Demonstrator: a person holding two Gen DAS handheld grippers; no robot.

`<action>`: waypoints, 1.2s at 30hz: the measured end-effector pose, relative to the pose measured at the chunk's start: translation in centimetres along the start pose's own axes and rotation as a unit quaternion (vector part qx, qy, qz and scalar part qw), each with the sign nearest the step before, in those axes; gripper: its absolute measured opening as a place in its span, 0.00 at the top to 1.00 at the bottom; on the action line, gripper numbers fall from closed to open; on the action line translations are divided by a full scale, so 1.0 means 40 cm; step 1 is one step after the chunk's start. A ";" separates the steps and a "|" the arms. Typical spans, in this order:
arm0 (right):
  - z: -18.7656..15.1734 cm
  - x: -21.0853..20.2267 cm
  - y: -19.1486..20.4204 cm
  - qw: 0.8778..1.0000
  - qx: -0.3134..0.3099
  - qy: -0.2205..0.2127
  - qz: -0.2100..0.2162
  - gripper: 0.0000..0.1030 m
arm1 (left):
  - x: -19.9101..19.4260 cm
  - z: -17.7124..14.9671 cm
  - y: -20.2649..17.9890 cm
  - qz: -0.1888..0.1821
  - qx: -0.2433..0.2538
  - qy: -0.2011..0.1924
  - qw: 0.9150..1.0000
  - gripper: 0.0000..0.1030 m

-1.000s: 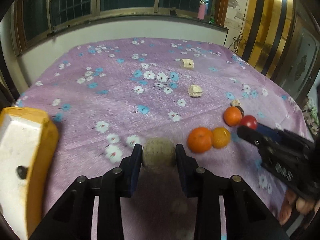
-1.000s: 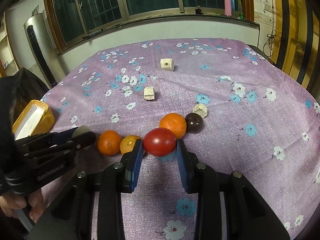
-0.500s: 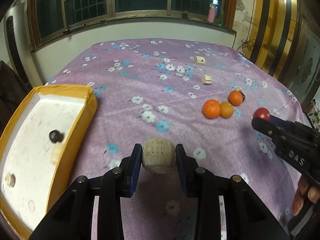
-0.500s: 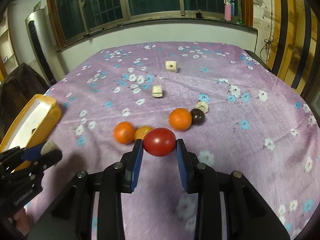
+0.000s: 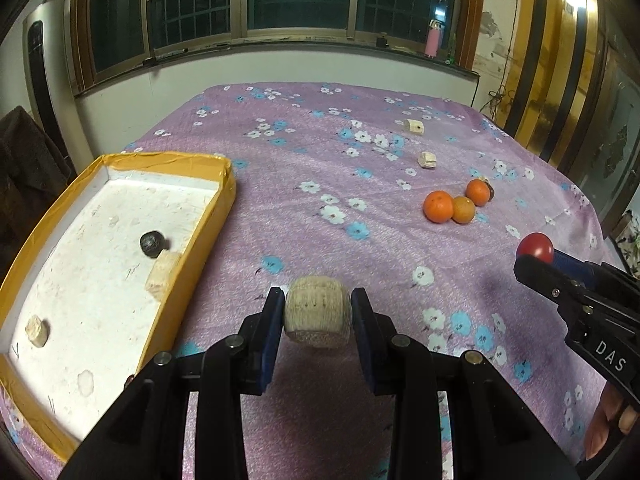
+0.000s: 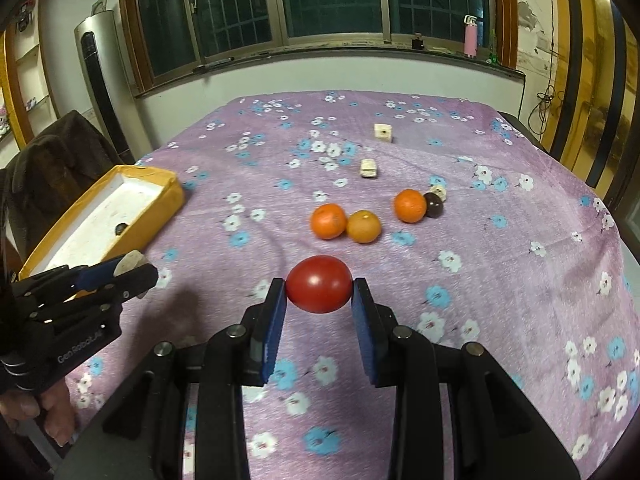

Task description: Organize fruits

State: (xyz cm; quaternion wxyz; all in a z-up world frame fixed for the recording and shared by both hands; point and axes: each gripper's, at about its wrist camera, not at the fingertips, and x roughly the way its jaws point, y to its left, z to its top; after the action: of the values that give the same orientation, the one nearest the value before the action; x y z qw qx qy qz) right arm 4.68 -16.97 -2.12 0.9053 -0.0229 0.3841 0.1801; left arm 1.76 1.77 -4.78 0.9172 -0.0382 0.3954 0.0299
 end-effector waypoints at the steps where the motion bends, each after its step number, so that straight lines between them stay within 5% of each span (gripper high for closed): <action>1: -0.003 -0.003 0.007 1.000 0.000 -0.001 0.001 0.66 | -0.001 -0.002 0.003 0.001 -0.001 0.000 1.000 0.68; 36: -0.039 -0.001 0.074 0.999 -0.001 -0.001 0.034 0.66 | -0.064 -0.005 0.092 0.024 -0.041 -0.011 0.999 0.68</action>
State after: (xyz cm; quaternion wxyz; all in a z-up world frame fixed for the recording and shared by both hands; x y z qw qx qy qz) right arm 2.58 -14.51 -2.91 0.8989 -0.0111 0.3838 0.2110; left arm -0.45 5.37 -3.21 0.9182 -0.0662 0.3846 0.0681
